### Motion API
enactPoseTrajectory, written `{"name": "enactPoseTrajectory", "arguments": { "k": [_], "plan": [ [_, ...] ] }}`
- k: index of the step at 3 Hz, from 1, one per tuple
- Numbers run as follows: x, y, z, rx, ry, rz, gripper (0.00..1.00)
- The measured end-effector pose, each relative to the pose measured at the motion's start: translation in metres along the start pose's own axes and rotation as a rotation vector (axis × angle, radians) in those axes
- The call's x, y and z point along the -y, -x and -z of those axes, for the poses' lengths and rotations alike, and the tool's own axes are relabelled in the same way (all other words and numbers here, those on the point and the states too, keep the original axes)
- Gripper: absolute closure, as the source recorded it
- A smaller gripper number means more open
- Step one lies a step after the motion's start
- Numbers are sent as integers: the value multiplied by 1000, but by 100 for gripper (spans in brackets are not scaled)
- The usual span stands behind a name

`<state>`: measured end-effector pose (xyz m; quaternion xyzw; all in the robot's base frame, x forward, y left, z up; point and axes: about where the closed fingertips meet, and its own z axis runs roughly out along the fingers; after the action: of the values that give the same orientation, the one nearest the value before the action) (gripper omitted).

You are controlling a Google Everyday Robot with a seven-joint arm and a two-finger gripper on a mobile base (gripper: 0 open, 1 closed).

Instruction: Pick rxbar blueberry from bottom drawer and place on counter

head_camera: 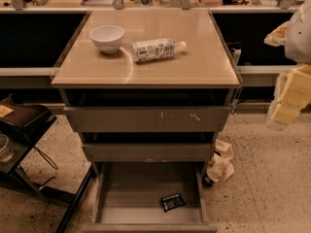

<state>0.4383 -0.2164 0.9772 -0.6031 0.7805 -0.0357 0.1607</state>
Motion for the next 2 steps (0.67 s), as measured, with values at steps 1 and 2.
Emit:
{"name": "enactPoseTrajectory", "arguments": {
  "k": [1, 2],
  "plan": [
    [0, 0, 0, 0, 0, 0, 0],
    [-8, -1, -24, 31, 34, 5, 0]
  ]
}}
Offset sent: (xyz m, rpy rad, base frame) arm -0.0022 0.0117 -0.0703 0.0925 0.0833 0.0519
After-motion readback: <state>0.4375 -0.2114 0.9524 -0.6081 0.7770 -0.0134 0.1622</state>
